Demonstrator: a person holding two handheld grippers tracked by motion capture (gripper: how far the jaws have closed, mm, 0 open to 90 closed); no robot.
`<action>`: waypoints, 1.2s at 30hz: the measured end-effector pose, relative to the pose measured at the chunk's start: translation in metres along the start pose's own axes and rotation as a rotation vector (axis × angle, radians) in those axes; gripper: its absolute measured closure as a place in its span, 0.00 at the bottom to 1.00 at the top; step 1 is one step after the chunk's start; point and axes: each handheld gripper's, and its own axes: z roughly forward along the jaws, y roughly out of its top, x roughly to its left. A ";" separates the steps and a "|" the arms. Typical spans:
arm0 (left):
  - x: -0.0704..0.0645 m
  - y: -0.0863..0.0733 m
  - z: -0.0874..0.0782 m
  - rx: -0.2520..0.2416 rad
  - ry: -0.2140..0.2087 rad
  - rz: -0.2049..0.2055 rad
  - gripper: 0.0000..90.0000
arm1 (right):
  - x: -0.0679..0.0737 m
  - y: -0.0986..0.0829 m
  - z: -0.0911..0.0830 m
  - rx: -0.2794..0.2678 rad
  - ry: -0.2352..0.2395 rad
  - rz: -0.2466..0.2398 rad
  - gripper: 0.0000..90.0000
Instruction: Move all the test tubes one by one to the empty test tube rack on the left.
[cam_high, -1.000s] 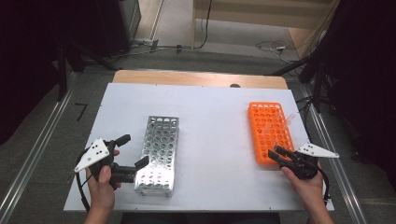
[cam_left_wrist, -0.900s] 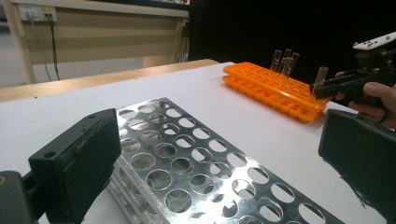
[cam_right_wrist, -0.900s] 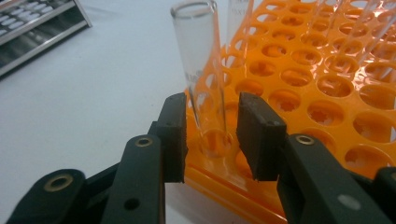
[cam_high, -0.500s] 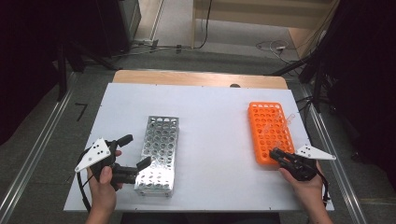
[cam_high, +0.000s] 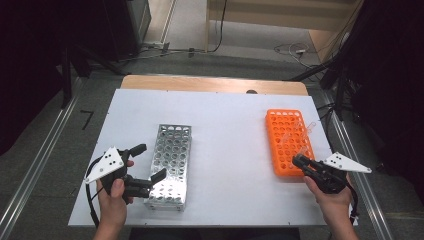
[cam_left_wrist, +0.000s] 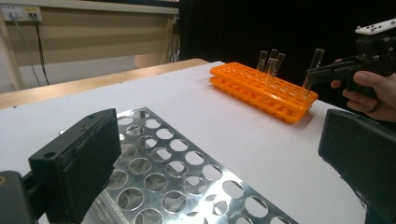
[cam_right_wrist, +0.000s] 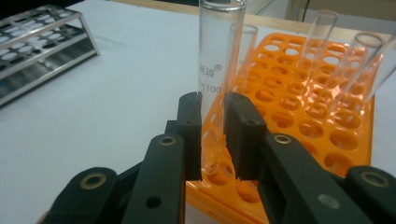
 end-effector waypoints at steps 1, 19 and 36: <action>-0.002 0.001 0.001 0.001 -0.001 -0.001 0.00 | 0.006 0.004 -0.001 -0.002 0.013 -0.006 0.83; -0.039 0.017 0.030 0.061 -0.107 0.026 0.00 | 0.068 0.019 0.013 0.027 0.155 -0.106 0.83; -0.081 0.019 0.071 0.163 -0.136 0.032 0.17 | 0.120 0.018 0.029 0.071 0.259 -0.208 0.83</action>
